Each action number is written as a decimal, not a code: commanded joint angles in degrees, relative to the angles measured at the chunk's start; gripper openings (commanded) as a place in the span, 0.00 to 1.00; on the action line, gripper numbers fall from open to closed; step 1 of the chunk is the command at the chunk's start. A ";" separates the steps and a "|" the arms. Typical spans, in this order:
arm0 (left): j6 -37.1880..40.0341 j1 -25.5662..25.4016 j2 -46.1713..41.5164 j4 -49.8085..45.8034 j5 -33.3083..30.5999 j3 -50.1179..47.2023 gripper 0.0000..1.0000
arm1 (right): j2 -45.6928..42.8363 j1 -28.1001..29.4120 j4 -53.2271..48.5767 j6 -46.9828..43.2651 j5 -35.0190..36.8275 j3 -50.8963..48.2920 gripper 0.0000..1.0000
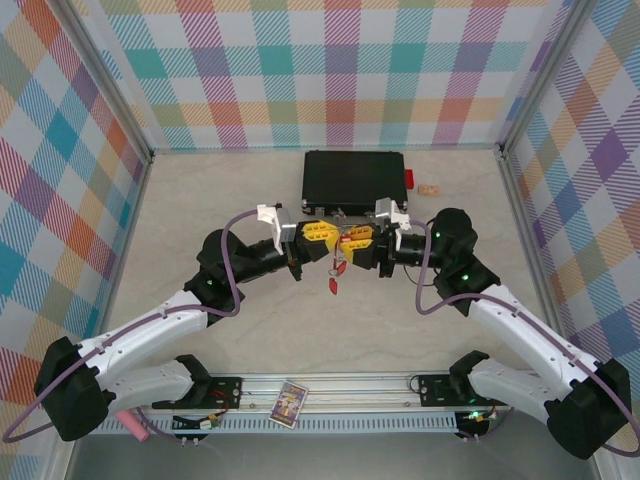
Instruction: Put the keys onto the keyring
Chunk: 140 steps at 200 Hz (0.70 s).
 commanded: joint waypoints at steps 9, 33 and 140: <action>0.43 -0.30 -1.04 2.40 0.24 -0.09 0.00 | -0.28 0.16 2.21 0.00 -2.05 0.73 0.11; -0.49 -0.26 -0.99 3.76 0.06 0.06 0.00 | -0.18 0.21 1.74 -0.37 -1.78 -0.46 0.02; -3.55 -0.31 -0.50 6.94 0.38 1.01 0.00 | 4.27 0.16 -0.59 -0.79 -4.51 -0.77 0.00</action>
